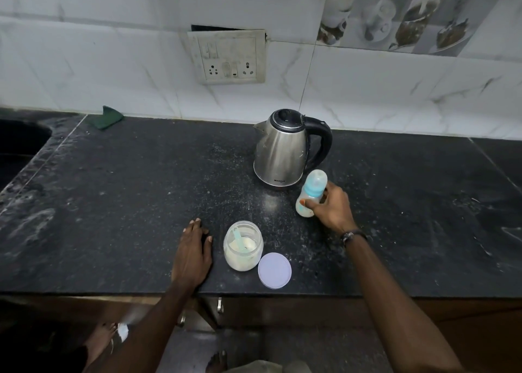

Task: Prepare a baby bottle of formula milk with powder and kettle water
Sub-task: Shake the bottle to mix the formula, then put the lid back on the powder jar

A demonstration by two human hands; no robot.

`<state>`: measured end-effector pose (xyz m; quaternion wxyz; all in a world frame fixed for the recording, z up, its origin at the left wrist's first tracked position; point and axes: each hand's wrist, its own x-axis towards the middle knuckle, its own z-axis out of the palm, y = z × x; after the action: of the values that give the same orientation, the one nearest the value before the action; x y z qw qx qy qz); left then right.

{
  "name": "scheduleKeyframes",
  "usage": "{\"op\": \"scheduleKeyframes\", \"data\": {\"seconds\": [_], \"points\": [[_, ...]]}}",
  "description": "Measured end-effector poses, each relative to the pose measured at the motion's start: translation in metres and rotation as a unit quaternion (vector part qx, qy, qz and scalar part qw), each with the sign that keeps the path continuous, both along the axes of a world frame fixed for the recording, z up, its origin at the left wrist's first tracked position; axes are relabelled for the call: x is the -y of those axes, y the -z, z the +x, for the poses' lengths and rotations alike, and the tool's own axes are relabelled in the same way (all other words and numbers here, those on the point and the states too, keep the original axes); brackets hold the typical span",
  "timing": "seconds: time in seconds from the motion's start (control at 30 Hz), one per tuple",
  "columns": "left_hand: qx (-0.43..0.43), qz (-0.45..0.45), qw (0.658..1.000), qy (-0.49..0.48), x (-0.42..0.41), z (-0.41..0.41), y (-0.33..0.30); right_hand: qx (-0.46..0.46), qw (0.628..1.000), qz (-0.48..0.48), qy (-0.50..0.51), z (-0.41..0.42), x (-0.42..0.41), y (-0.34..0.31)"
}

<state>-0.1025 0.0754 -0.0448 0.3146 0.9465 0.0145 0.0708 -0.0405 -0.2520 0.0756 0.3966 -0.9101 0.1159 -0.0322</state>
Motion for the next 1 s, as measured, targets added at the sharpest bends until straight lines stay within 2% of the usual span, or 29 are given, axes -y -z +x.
{"op": "scheduleKeyframes", "data": {"seconds": [0.3,0.83,1.0], "points": [[-0.008,0.011,1.000,-0.004,0.000,0.002,0.002,-0.004,1.000,-0.004,0.030,0.033,-0.009,0.018],[-0.003,0.011,1.000,-0.004,0.001,0.002,-0.001,-0.015,0.999,-0.018,0.021,0.025,-0.013,0.031],[0.016,0.021,1.000,0.013,0.001,0.001,-0.003,-0.101,0.993,-0.062,0.023,0.015,-0.010,0.029]]}}
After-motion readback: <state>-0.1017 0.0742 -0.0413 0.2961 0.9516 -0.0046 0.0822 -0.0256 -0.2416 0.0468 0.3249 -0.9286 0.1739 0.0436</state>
